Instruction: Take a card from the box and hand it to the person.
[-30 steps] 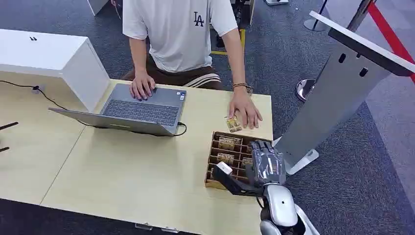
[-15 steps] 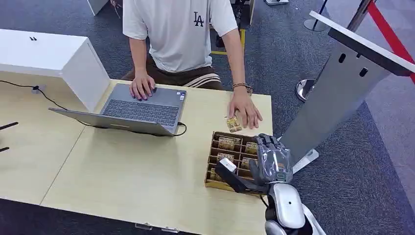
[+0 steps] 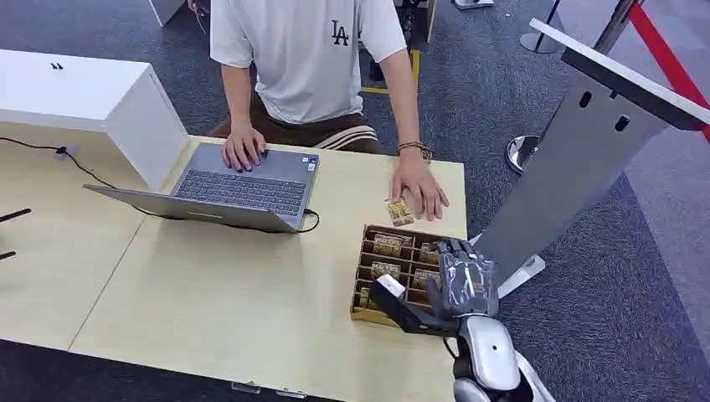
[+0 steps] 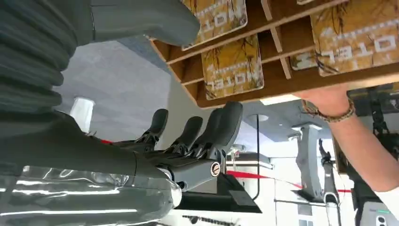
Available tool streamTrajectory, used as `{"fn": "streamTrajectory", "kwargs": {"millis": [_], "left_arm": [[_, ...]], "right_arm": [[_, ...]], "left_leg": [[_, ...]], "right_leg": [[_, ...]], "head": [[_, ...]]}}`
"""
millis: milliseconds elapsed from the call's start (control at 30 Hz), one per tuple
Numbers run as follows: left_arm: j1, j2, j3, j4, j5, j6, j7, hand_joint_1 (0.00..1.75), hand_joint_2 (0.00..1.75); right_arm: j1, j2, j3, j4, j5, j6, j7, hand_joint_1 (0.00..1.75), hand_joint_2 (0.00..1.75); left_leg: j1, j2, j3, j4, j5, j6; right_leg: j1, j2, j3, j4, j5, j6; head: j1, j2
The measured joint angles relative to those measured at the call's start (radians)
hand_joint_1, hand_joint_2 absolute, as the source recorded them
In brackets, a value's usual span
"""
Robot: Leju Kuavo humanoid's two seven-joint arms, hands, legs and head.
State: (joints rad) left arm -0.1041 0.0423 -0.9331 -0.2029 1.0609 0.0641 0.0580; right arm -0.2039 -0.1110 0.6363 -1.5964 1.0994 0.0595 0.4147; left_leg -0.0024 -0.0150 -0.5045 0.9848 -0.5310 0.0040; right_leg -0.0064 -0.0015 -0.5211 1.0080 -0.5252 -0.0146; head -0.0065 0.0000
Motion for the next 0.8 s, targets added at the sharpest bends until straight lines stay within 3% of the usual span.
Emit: {"fn": "streamTrajectory", "kwargs": {"millis": [800], "left_arm": [[-0.001,0.0,-0.014,0.0,0.0,-0.001,0.001,0.0,0.0]], "right_arm": [[-0.007,0.013,0.001,0.117,-0.008,-0.022,-0.005,0.82,1.75]], "left_leg": [[0.0,0.0,0.0,0.0,0.0,0.0]], "right_leg": [[0.0,0.0,0.0,0.0,0.0,0.0]], "head": [[0.0,0.0]]}}
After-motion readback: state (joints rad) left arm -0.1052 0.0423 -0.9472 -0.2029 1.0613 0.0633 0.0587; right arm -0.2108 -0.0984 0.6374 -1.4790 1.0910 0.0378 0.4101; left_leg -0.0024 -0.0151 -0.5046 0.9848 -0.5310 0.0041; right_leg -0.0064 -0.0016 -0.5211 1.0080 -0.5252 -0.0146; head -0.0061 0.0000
